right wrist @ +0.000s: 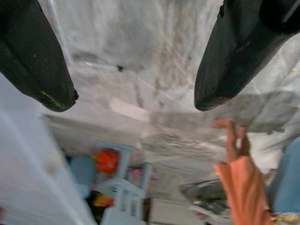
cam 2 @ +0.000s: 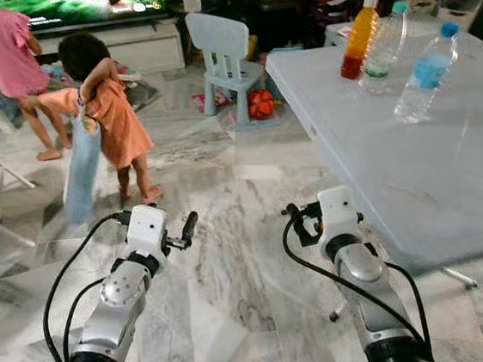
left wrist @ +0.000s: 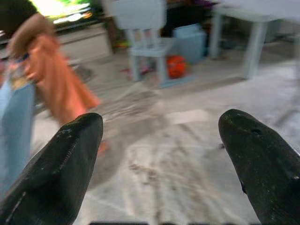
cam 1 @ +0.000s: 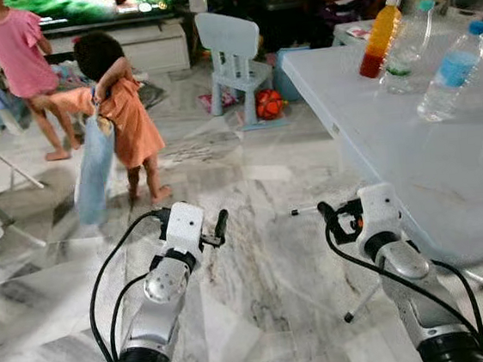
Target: Restocking fridge
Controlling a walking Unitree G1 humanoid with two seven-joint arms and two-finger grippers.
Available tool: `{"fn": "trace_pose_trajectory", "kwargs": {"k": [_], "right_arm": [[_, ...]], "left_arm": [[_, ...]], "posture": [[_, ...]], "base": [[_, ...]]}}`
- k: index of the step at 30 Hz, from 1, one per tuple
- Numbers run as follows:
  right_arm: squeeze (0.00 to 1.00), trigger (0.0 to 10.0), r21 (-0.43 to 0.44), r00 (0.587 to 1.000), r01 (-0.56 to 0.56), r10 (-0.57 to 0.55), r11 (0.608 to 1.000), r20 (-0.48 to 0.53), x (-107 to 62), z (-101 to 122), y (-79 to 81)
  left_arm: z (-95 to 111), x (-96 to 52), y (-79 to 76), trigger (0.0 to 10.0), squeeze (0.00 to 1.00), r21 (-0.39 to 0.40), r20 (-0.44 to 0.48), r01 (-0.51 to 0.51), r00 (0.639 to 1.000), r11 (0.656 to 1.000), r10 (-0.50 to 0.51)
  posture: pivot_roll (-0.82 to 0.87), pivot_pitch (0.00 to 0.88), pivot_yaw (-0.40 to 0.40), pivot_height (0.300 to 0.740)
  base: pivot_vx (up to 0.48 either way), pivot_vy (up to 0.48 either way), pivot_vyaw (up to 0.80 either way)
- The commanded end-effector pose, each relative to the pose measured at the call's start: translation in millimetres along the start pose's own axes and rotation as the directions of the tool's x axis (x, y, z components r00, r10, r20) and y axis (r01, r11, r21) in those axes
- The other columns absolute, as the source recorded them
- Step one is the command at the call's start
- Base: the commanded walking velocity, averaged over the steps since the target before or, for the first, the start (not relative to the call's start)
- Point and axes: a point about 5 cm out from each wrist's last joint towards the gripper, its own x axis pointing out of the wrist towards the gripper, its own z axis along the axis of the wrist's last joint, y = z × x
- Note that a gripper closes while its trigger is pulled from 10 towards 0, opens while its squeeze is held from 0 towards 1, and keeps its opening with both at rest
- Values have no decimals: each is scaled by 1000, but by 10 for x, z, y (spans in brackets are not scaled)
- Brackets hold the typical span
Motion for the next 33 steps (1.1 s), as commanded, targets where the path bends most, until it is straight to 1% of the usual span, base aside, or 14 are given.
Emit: {"fn": "trace_pose_trajectory", "kwargs": {"k": [1,9,14,24,33], "right_arm": [[0,10000,-17,999,-27,27,999,25,24,82,44],[0,10000,-14,999,-20,21,1000,25,-3,71,49],[0,10000,0,1000,8,-8,1000,16,-28,27,34],[0,10000,-4,1000,-2,2,1000,10,-22,27,55],[0,10000,4,1000,0,0,1000,11,-19,26,81]], "left_arm": [[-15,10,53,10000,0,1,-11,-27,1000,1000,27],[-36,0,55,10000,0,7,-26,-20,999,1000,20],[-56,7,78,10000,0,11,-39,-16,999,1000,16],[-29,25,143,10000,0,19,-29,-39,999,999,39],[-5,31,217,10000,0,53,-12,-65,998,996,66]], "posture": [[11,0,-76,740],[8,0,-56,740],[7,0,-43,740],[17,10,-42,740],[23,18,-37,740]], "base": [[382,289,0],[386,285,0],[379,293,0],[317,362,-773],[321,357,-800]]}}
